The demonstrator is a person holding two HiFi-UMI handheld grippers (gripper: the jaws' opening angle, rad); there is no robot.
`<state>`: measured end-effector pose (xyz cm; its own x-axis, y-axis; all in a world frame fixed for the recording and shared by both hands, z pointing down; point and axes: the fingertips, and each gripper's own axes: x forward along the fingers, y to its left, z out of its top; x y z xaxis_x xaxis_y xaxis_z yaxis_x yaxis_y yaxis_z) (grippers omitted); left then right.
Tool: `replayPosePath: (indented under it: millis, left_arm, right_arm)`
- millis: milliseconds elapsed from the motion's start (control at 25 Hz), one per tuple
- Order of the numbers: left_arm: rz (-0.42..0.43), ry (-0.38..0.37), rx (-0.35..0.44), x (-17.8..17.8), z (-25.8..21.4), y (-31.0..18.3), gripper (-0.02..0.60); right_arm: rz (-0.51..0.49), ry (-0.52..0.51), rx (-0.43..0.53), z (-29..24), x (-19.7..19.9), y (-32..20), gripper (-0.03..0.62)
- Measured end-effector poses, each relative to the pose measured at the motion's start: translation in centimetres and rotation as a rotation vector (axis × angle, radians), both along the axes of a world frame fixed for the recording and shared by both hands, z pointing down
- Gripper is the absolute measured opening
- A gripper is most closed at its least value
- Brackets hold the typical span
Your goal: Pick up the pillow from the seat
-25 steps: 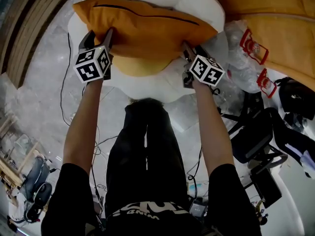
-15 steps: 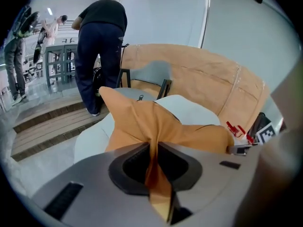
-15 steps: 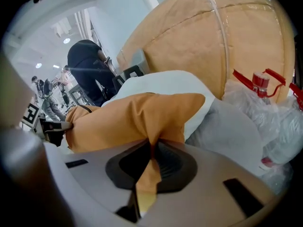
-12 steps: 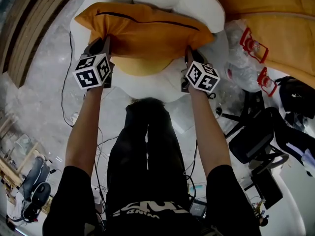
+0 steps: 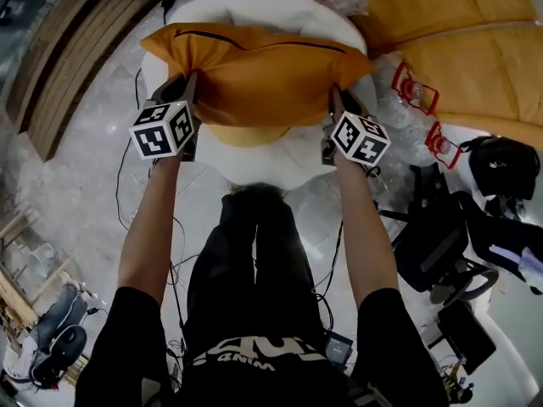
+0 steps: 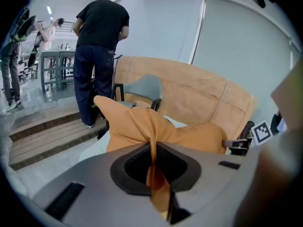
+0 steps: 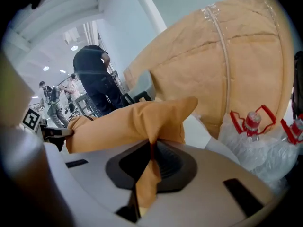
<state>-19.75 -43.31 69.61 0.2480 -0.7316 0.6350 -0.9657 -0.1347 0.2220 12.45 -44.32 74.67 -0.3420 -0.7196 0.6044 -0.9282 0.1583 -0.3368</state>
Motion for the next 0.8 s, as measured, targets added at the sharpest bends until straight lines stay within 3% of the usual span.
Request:
replayPosePath:
  millis: [400, 800]
  left_arm:
    - [0.011, 0.011, 0.209, -0.6, -23.2, 4.6, 0.035]
    - [0.066, -0.022, 0.336, 0.9, -37.5, 13.6, 0.032]
  right_arm:
    - [-0.008, -0.014, 0.260, -24.3, -0.5, 3.1, 0.054]
    - [-0.064, -0.055, 0.375, -38.5, 0.8, 11.4, 0.054]
